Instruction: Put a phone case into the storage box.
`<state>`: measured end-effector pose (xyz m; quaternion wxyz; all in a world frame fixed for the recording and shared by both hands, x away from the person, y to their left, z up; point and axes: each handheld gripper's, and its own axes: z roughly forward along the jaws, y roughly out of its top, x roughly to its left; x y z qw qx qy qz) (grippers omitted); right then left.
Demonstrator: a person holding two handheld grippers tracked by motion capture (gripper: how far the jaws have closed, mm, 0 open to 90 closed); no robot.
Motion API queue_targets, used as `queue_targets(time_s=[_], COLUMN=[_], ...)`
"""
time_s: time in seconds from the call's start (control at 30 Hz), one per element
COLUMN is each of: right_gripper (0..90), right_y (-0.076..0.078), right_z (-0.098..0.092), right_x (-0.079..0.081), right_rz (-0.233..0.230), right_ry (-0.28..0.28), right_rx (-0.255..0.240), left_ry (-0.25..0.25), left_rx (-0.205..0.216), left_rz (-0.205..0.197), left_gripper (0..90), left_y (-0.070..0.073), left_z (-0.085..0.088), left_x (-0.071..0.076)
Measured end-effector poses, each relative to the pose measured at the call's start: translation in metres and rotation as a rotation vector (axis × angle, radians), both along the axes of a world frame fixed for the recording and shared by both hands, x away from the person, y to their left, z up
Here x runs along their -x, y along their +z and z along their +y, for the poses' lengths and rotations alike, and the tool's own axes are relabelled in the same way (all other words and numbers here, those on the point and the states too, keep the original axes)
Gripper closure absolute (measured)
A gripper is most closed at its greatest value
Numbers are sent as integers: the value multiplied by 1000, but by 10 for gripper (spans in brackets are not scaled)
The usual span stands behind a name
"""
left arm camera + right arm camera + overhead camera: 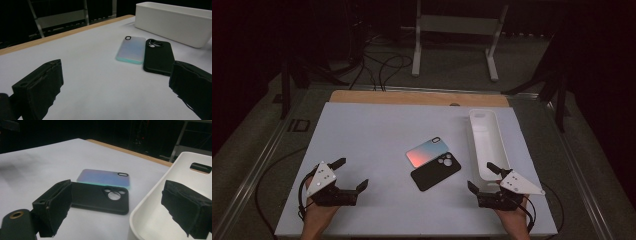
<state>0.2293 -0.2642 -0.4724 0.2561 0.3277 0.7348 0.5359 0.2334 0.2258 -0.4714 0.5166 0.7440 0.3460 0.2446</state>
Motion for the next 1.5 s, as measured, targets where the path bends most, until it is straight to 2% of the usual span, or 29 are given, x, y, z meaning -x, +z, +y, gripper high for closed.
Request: queue_targets(time_s=[0.53,0.83,1.13,1.5], right_gripper=[99,99,99,99], right_y=[-2,-1,2,3], right_z=[1,5,9,9], right_x=[-1,-2,-5,-5], right_rz=[12,5,-1,0], right_ry=[-7,-8,-2,-5], right_rx=[7,21,37,36], left_ry=[9,8,19,-5], left_rx=[12,-16,-59,-67], left_rz=[12,21,61,77], left_gripper=[0,0,0,0], left_y=[0,2,7,13], left_z=[0,-8,-19,-35], left_x=[-1,-5,-20,-42])
